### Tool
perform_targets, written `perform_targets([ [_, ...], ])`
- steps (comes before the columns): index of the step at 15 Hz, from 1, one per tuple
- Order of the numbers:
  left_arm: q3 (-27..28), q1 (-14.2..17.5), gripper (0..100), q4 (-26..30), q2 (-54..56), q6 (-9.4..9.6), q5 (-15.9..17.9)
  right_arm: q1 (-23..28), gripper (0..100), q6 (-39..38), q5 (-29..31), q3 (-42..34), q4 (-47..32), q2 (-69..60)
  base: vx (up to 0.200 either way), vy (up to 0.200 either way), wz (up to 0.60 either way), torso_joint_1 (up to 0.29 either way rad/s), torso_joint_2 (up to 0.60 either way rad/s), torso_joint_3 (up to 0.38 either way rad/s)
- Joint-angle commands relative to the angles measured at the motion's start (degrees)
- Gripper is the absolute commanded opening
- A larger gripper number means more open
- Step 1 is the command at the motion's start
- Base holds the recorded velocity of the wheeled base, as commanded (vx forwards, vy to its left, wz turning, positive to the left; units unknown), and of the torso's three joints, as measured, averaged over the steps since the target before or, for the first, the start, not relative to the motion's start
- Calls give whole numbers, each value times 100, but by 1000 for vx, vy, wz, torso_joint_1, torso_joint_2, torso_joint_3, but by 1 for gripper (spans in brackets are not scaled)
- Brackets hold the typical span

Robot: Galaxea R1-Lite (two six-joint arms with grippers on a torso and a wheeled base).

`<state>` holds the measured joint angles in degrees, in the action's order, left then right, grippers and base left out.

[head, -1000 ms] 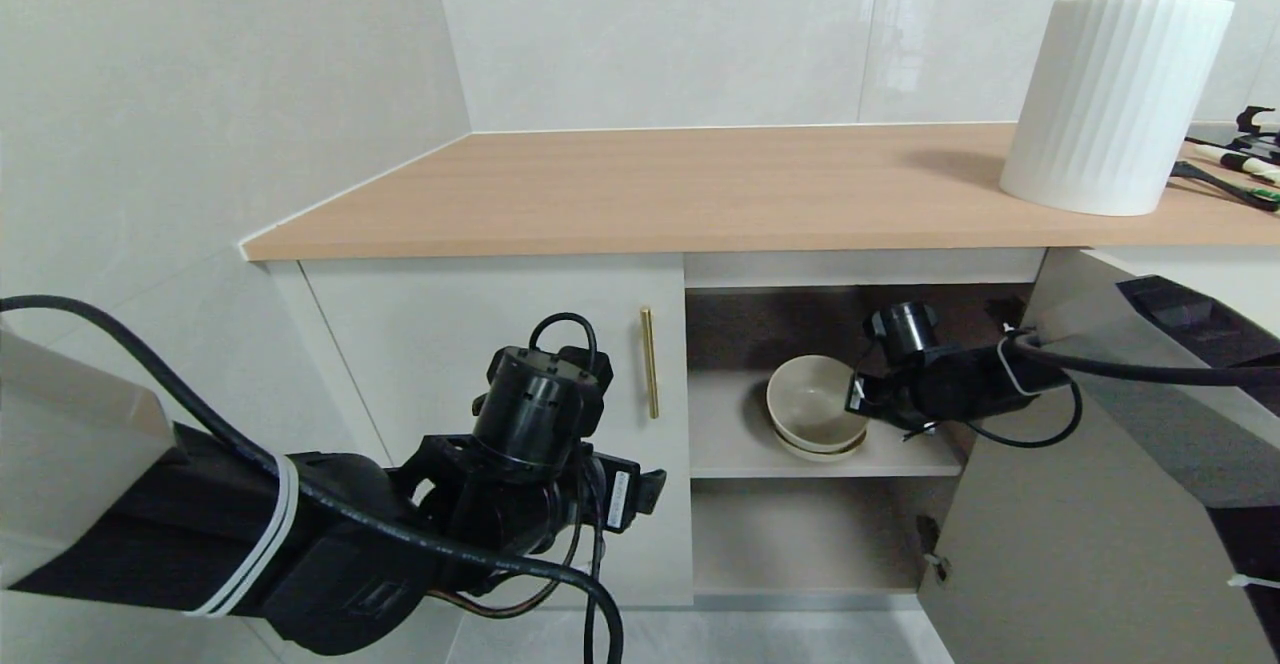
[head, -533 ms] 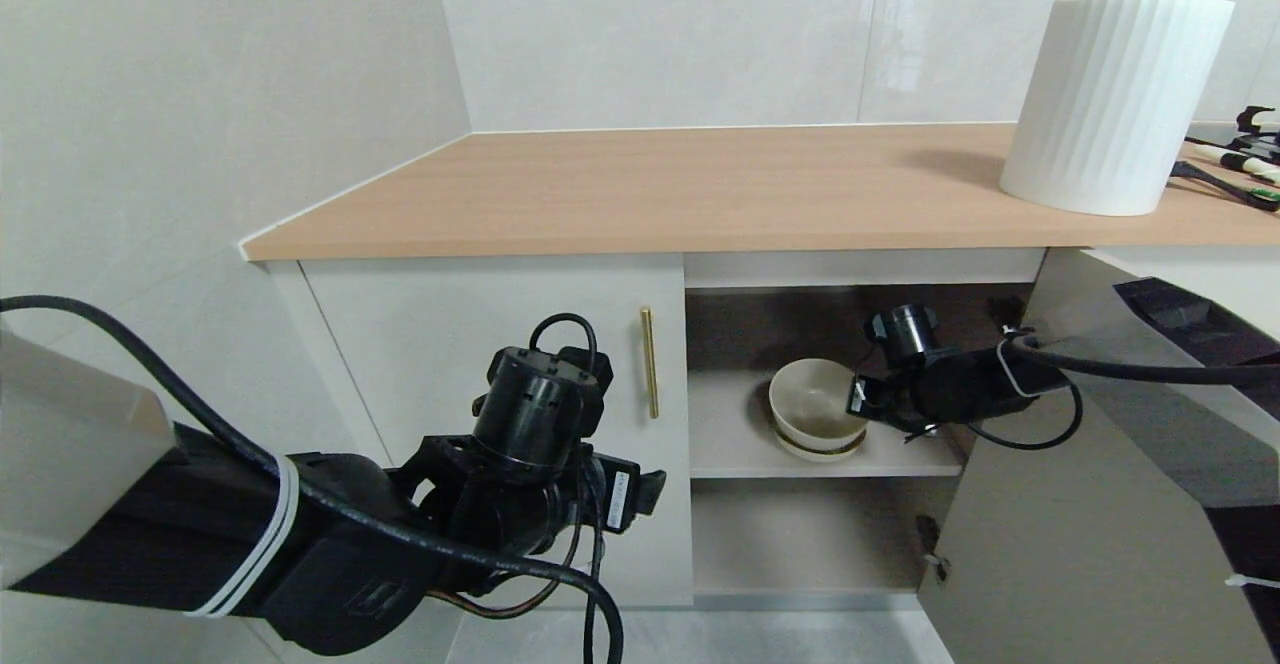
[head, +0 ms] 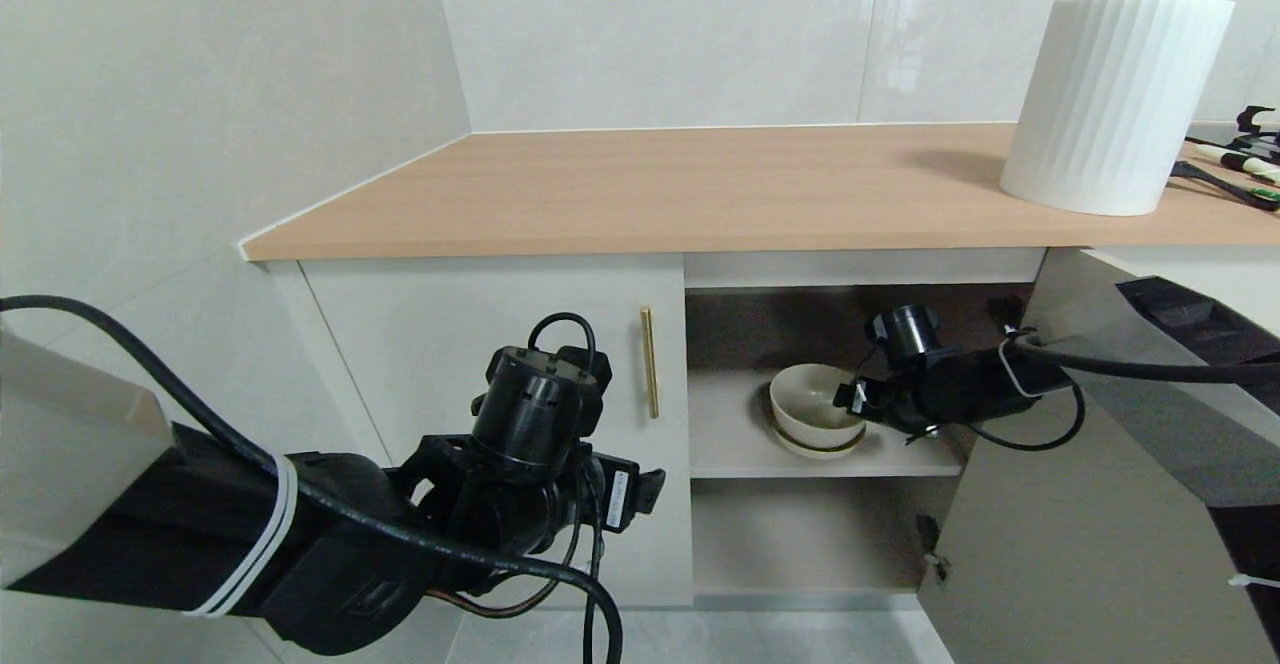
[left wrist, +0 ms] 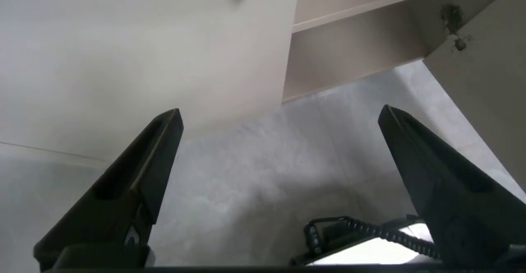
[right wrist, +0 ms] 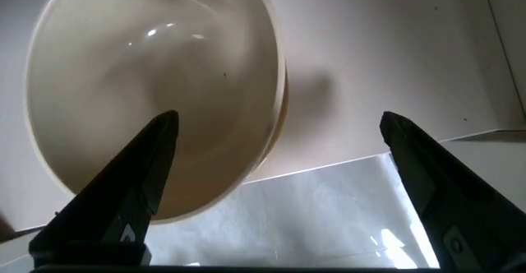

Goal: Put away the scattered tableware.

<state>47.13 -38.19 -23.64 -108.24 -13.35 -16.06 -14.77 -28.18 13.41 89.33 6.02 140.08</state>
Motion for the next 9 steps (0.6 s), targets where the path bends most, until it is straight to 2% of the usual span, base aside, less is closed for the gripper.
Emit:
perform_targets([
  [1, 7, 31, 100, -1, 5, -10, -64, -43, 100, 15, -49, -364, 4, -341, 0, 0, 0, 0, 0, 0],
  [3, -134, 58, 100, 17, 119, -282, -293, -228, 100, 41, -198, -1049, -5, -992, 0, 0, 0, 0, 0, 0],
  [4, -134, 58, 100, 17, 119, -282, -293, -228, 100, 41, -198, -1049, -5, -992, 0, 0, 0, 0, 0, 0],
  [5, -635, 269, 100, 8, 681, -317, -258, -368, 100, 208, -620, -1779, -5, -1747, 0, 0, 0, 0, 0, 0],
  [6, -731, 392, 100, 8, 910, -309, -187, -447, 100, 340, -805, -2122, -5, -2143, 0, 0, 0, 0, 0, 0],
  [7, -837, 462, 100, 70, 1244, -274, -126, -667, 100, 516, -849, -2623, -5, -2767, 0, 0, 0, 0, 0, 0],
  [9, -934, 453, 100, 175, 1508, -212, -126, -869, 100, 577, -831, -3036, -101, -3400, 0, 0, 0, 0, 0, 0],
])
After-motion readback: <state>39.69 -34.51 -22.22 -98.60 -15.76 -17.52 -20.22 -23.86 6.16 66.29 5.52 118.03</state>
